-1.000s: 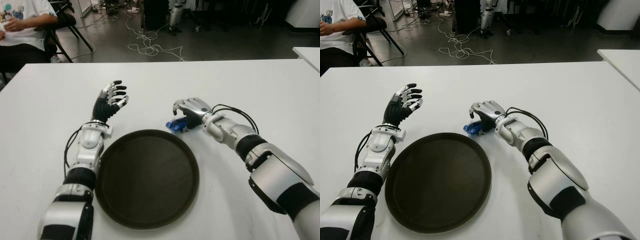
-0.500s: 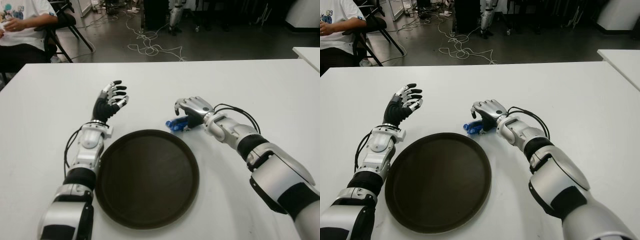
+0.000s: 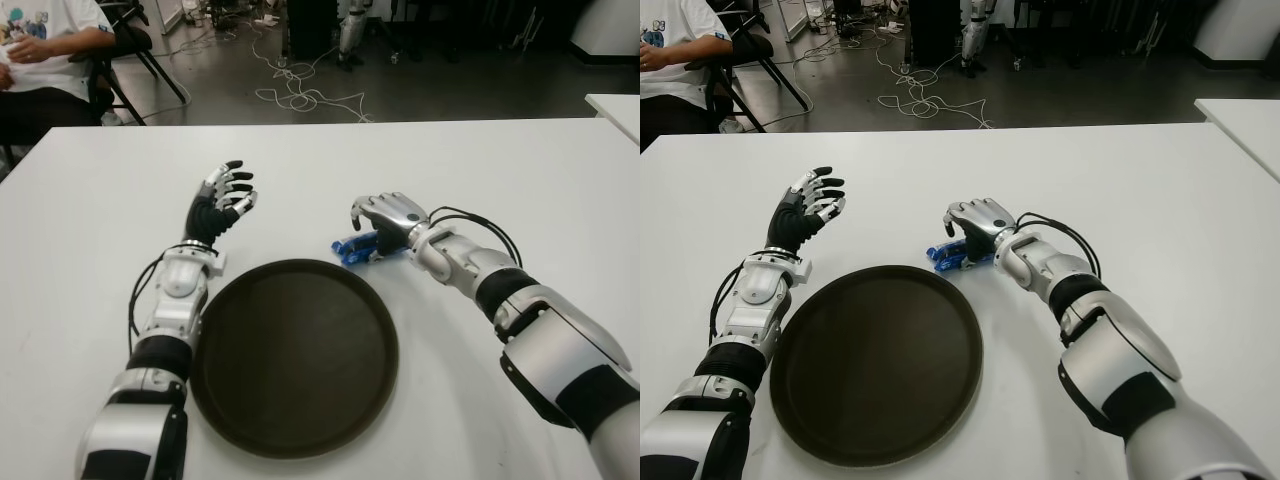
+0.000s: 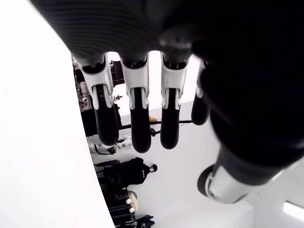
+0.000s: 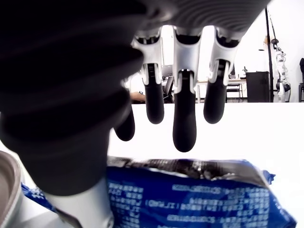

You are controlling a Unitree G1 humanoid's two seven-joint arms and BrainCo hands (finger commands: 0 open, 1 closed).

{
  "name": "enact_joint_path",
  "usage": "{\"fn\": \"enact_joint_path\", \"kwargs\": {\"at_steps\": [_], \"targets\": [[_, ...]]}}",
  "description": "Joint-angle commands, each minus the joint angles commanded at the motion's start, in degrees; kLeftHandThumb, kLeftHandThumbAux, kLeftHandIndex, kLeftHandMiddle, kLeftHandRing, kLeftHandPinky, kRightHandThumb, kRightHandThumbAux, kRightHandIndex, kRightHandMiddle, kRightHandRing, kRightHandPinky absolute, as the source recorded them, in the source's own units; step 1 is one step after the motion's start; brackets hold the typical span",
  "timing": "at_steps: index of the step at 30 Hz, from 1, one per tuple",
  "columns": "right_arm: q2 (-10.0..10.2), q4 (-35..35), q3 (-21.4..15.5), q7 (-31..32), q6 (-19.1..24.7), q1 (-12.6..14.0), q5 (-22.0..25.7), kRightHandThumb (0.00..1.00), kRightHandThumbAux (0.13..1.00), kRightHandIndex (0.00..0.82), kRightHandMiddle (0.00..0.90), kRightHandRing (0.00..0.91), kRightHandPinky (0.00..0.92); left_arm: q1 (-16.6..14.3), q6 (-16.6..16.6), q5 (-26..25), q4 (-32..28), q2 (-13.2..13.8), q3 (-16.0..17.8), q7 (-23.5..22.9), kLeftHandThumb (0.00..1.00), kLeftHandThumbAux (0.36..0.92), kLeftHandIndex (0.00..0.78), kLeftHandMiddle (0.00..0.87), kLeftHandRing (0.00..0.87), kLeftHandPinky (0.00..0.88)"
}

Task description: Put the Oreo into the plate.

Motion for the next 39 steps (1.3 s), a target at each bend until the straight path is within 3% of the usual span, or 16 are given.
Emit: {"fn": "enact_joint_path", "kwargs": {"at_steps": [7, 12, 16, 18, 24, 31, 39], "targets": [[0.0, 0.1, 0.2, 1.2, 0.7, 0.0, 0.0, 0.059, 0.898, 0.505, 0.611, 0.610, 0.575, 0.1, 0.0, -0.1, -0.2, 0.0, 0.0, -0.1, 0.251, 0.720, 0.202, 0.280, 0.268, 0.291], [0.1, 0.1, 0.2, 2.4, 1.1, 0.0, 0.1, 0.010, 0.904, 0.453, 0.520, 0.540, 0.489, 0.1, 0.2, 0.0, -0.3, -0.1, 0.0, 0.0, 0.243, 0.715, 0.201, 0.280, 0.269, 0.285], [0.0, 0.0, 0.2, 3.0, 0.9, 0.0, 0.1, 0.002, 0.891, 0.369, 0.402, 0.407, 0.347, 0.1, 0.2, 0.1, -0.3, 0.0, -0.1, 0.0, 0.239, 0.717, 0.198, 0.275, 0.266, 0.290], [0.0, 0.0, 0.2, 3.6, 0.8, 0.0, 0.3, 0.000, 0.869, 0.283, 0.309, 0.298, 0.241, 0.1, 0.3, 0.3, -0.3, 0.0, -0.2, 0.3, 0.232, 0.717, 0.197, 0.274, 0.266, 0.291], [0.0, 0.1, -0.3, 4.5, 0.5, 0.0, 0.7, 0.000, 0.839, 0.151, 0.169, 0.159, 0.119, 0.2, 1.0, 1.1, -0.7, 0.2, -0.6, 1.3, 0.214, 0.722, 0.196, 0.279, 0.270, 0.283], [0.5, 0.8, 0.1, 0.0, 2.1, 1.0, -0.2, 0.000, 0.776, 0.101, 0.123, 0.115, 0.083, 0.0, 0.4, 0.5, -0.2, 0.3, -0.6, 0.7, 0.227, 0.722, 0.195, 0.270, 0.264, 0.280], [0.9, 1.3, 0.7, -3.0, 4.5, 1.0, -0.6, 0.000, 0.730, 0.123, 0.143, 0.151, 0.154, -0.1, 0.0, 0.2, 0.2, 0.4, -0.5, 0.0, 0.237, 0.737, 0.200, 0.278, 0.264, 0.289]]}}
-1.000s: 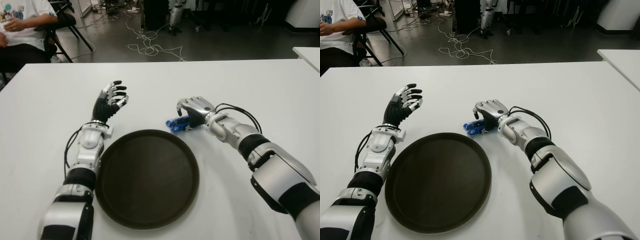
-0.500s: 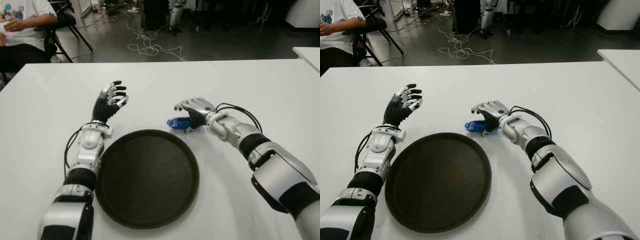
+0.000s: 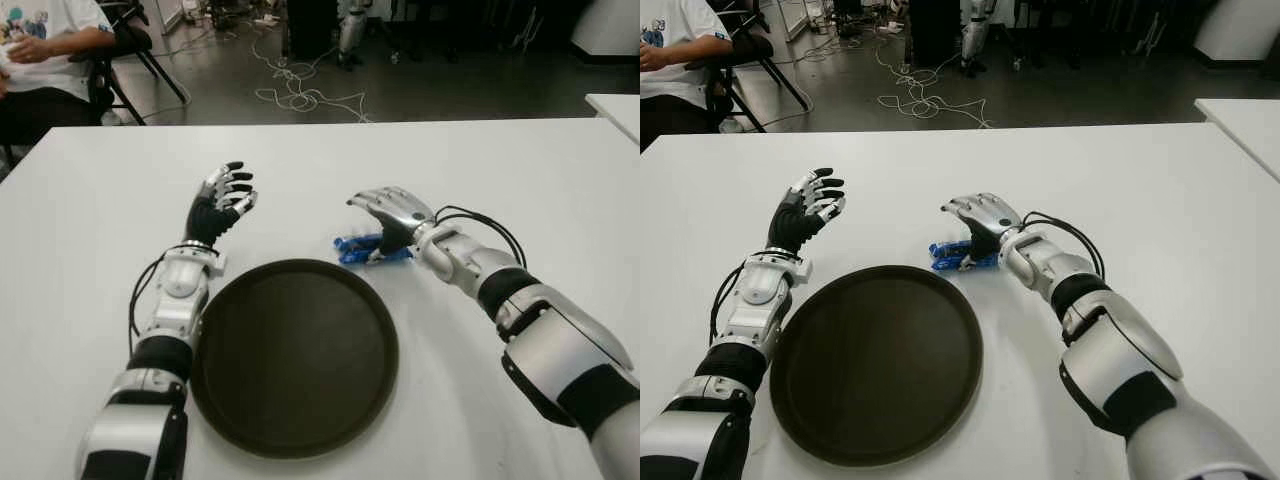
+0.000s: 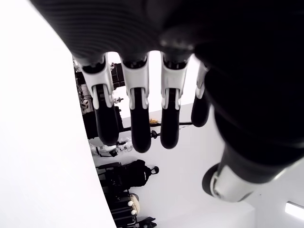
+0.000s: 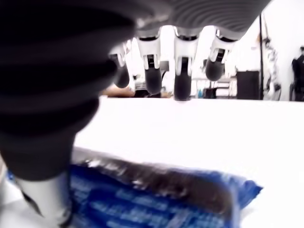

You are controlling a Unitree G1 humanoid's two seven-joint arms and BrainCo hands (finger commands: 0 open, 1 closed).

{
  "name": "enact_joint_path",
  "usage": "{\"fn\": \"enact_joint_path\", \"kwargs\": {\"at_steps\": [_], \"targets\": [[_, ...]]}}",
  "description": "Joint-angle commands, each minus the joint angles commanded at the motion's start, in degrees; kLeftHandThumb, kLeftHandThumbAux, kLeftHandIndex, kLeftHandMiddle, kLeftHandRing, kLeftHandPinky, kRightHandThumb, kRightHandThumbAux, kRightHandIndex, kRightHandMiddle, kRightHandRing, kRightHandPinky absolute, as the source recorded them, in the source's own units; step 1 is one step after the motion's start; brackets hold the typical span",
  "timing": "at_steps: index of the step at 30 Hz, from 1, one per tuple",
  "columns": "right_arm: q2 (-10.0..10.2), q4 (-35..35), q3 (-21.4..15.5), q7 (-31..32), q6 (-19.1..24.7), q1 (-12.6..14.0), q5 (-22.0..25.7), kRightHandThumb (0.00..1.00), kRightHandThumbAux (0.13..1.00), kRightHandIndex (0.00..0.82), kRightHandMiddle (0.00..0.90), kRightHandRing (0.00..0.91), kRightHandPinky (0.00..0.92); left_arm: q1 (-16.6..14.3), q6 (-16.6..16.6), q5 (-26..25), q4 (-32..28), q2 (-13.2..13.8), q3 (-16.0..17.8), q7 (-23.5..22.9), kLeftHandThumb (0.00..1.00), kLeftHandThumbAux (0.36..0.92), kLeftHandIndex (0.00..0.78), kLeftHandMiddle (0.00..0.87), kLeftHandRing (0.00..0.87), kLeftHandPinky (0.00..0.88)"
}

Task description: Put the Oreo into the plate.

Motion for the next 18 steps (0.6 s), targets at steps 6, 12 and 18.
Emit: {"fn": "enact_joint_path", "kwargs": {"at_steps": [6, 12, 18], "targets": [[0.1, 0.4, 0.5, -0.1, 1.8, 0.0, -0.3, 0.000, 0.711, 0.146, 0.161, 0.181, 0.199, -0.1, -0.3, -0.2, 0.3, -0.1, 0.1, -0.2, 0.239, 0.730, 0.203, 0.280, 0.265, 0.284], [0.2, 0.6, 0.6, -0.2, 2.7, 0.1, -0.3, 0.000, 0.696, 0.156, 0.166, 0.192, 0.210, -0.1, -0.2, -0.7, 0.3, -0.2, 0.4, -0.6, 0.252, 0.730, 0.204, 0.284, 0.273, 0.287], [0.2, 0.6, 0.6, -0.3, 3.0, 0.1, -0.3, 0.000, 0.686, 0.147, 0.158, 0.180, 0.193, 0.0, -0.2, -0.7, 0.1, -0.3, 0.4, -0.4, 0.255, 0.725, 0.207, 0.284, 0.274, 0.290]]}}
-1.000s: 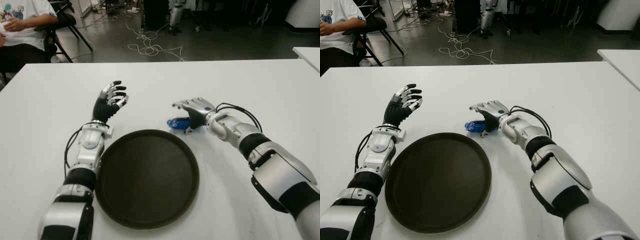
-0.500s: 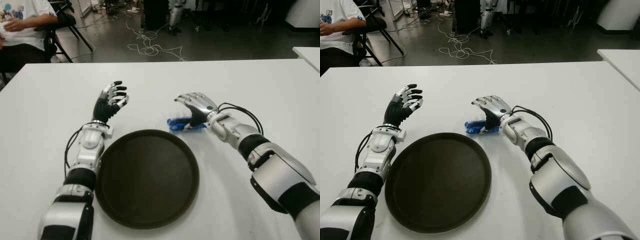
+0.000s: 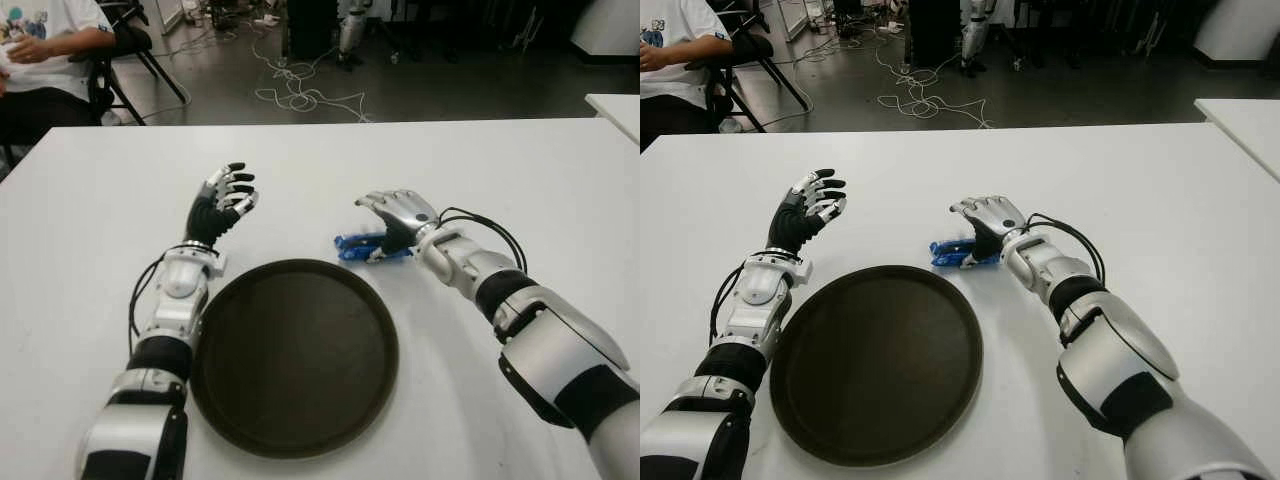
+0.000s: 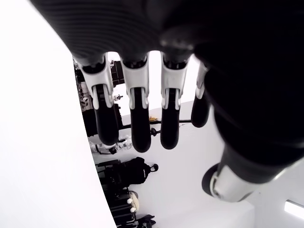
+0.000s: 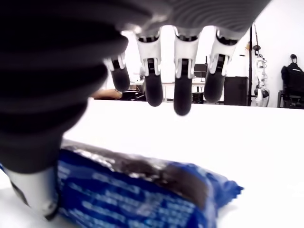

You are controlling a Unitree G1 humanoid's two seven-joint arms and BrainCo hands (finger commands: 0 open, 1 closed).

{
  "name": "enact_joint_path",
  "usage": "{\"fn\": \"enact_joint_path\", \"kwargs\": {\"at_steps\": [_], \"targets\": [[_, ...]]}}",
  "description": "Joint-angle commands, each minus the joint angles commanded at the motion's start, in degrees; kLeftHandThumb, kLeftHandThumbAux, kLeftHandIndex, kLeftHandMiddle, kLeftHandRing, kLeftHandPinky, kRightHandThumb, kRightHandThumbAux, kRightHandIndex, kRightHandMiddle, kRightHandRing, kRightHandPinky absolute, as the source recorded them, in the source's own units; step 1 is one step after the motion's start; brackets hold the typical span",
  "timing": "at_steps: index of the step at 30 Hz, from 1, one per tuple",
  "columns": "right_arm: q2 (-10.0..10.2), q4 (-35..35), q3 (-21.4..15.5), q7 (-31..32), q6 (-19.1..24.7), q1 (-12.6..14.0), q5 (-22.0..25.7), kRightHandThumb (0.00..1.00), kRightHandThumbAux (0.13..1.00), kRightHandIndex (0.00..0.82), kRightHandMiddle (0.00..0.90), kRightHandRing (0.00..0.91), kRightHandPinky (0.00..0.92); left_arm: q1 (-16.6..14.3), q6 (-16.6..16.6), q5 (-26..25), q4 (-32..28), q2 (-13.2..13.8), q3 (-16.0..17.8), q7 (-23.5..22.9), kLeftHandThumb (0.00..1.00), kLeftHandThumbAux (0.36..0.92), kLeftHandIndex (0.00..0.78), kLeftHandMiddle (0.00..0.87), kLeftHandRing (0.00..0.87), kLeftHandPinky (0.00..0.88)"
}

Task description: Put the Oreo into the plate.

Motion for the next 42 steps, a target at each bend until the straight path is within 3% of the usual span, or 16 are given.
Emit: {"fn": "enact_joint_path", "kwargs": {"at_steps": [5, 25, 34, 42], "targets": [[0.0, 0.0, 0.0, -0.1, 0.0, 0.0, 0.0, 0.000, 0.686, 0.159, 0.167, 0.195, 0.227, 0.0, 0.8, 0.0, -0.2, 0.0, 0.0, 0.0, 0.263, 0.740, 0.202, 0.283, 0.273, 0.295], [0.0, 0.2, 0.0, 1.5, 0.2, -0.2, 0.2, 0.000, 0.662, 0.155, 0.161, 0.180, 0.191, 0.4, 0.3, 0.3, -0.9, -0.1, -0.3, 0.3, 0.252, 0.744, 0.200, 0.288, 0.274, 0.291], [0.0, 0.2, -0.1, 2.3, 0.2, 0.0, 0.2, 0.000, 0.656, 0.180, 0.181, 0.204, 0.220, 0.5, 0.4, 0.3, -1.2, -0.1, -0.3, 0.2, 0.251, 0.717, 0.200, 0.284, 0.271, 0.289], [0.1, 0.4, -1.1, 7.1, -2.0, 0.4, 1.5, 0.000, 0.677, 0.204, 0.201, 0.219, 0.219, 0.6, 0.9, -0.2, -1.4, -0.2, -0.2, -0.5, 0.235, 0.716, 0.204, 0.284, 0.273, 0.292]]}}
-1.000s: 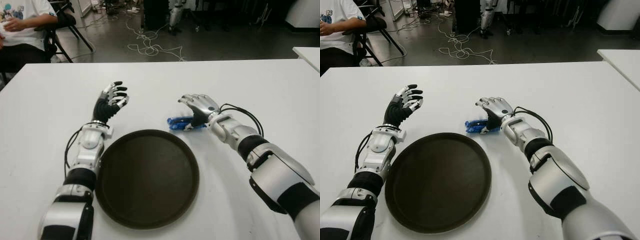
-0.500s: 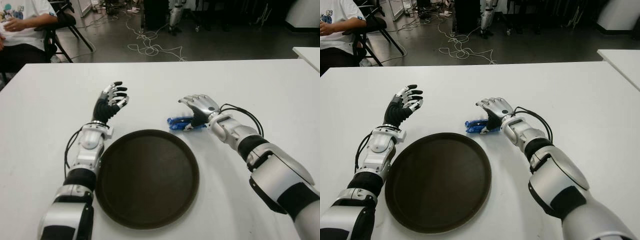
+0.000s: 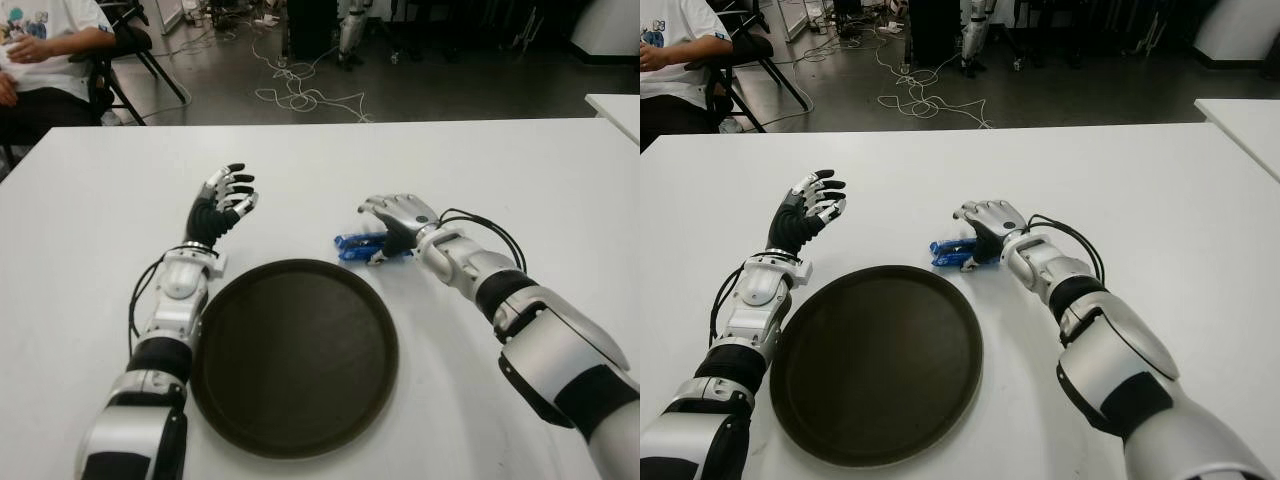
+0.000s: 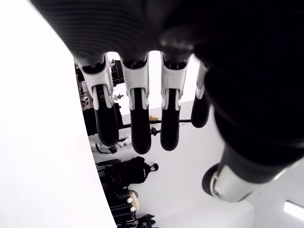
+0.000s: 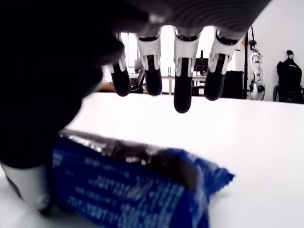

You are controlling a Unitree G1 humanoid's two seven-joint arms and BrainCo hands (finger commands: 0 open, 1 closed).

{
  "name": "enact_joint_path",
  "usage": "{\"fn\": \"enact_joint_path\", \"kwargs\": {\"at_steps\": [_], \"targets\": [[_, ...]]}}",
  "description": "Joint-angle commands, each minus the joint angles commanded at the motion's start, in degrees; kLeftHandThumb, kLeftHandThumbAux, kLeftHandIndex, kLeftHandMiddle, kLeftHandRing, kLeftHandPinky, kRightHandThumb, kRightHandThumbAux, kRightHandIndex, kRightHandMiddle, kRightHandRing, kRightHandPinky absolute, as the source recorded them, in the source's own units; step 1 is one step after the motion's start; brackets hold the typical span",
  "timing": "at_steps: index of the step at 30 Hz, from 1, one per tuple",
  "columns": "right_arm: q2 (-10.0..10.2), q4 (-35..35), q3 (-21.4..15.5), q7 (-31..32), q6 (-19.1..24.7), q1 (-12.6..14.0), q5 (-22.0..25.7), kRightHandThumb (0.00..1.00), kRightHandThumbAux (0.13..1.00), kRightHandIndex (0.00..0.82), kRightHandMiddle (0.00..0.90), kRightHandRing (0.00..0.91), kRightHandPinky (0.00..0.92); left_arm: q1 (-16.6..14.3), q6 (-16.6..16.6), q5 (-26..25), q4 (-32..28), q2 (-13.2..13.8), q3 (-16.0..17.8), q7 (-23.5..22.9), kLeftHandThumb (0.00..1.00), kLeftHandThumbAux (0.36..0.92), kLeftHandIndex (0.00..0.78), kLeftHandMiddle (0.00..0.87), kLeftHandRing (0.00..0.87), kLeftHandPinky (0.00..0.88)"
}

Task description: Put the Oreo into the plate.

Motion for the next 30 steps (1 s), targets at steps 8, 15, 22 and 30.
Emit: {"fn": "enact_joint_path", "kwargs": {"at_steps": [8, 15, 22, 30], "targets": [[0.0, -0.2, -1.0, 3.6, -1.9, 0.2, 0.8, 0.000, 0.721, 0.246, 0.234, 0.240, 0.221, -0.1, -0.5, 0.5, 0.1, 0.1, -0.2, 0.5, 0.235, 0.721, 0.209, 0.283, 0.266, 0.279], [0.0, -0.3, -1.0, 4.2, -1.8, 0.2, 0.3, 0.000, 0.726, 0.245, 0.223, 0.226, 0.204, 0.1, -0.8, 0.9, 0.0, 0.2, -0.3, 0.8, 0.204, 0.732, 0.201, 0.275, 0.258, 0.272], [0.0, -0.4, -0.8, 4.2, -1.8, 0.2, 0.0, 0.000, 0.737, 0.243, 0.235, 0.238, 0.219, 0.1, -0.3, 0.7, 0.0, 0.1, -0.2, 0.6, 0.221, 0.742, 0.209, 0.280, 0.264, 0.287], [-0.1, -0.6, -0.3, 3.4, -1.7, 0.1, -0.3, 0.000, 0.727, 0.246, 0.237, 0.236, 0.213, 0.2, -0.7, 0.8, 0.0, 0.0, -0.2, 0.8, 0.249, 0.742, 0.207, 0.283, 0.266, 0.287]]}}
